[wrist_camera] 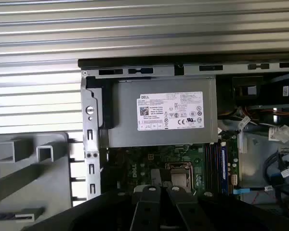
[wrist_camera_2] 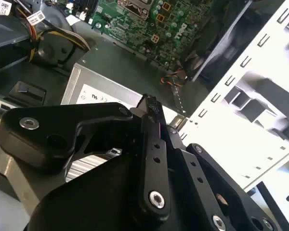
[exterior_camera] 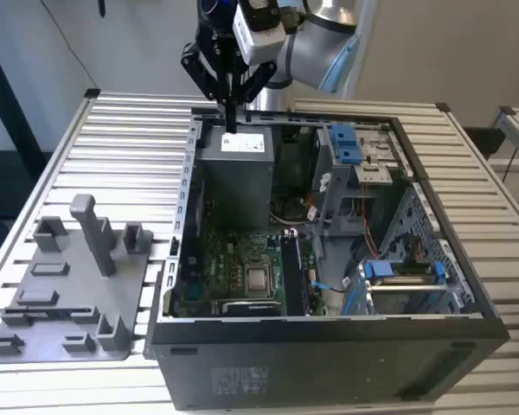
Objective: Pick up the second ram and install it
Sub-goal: 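Reach for the second ram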
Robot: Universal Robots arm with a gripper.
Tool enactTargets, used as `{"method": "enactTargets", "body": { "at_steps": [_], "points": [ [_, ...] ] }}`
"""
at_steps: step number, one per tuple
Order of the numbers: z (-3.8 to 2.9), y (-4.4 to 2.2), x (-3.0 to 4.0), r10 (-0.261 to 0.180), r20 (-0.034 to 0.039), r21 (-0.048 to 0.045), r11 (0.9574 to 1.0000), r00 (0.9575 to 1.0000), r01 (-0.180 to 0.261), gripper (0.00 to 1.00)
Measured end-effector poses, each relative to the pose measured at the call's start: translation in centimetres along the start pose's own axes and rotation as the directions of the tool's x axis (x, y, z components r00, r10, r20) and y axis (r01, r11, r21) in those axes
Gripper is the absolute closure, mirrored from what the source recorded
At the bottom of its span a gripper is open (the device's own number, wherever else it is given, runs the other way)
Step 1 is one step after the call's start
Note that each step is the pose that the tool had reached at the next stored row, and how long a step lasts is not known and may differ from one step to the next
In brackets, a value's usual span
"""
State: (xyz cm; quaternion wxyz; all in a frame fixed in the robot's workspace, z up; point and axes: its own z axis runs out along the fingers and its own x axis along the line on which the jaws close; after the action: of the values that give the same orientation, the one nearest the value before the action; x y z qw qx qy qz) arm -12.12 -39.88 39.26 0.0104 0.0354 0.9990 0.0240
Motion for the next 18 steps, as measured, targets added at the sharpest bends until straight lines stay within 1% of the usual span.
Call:
{"method": "enactTargets", "body": {
  "at_steps": [13, 18],
  "points": [
    [0.00, 0.00, 0.05, 0.000, 0.0001, 0.0000, 1.0000, 1.0000, 0.000, 0.89],
    [-0.02, -0.05, 0.77, 0.000, 0.0000, 0.0001, 1.0000, 1.0000, 0.000, 0.89]
  ]
}}
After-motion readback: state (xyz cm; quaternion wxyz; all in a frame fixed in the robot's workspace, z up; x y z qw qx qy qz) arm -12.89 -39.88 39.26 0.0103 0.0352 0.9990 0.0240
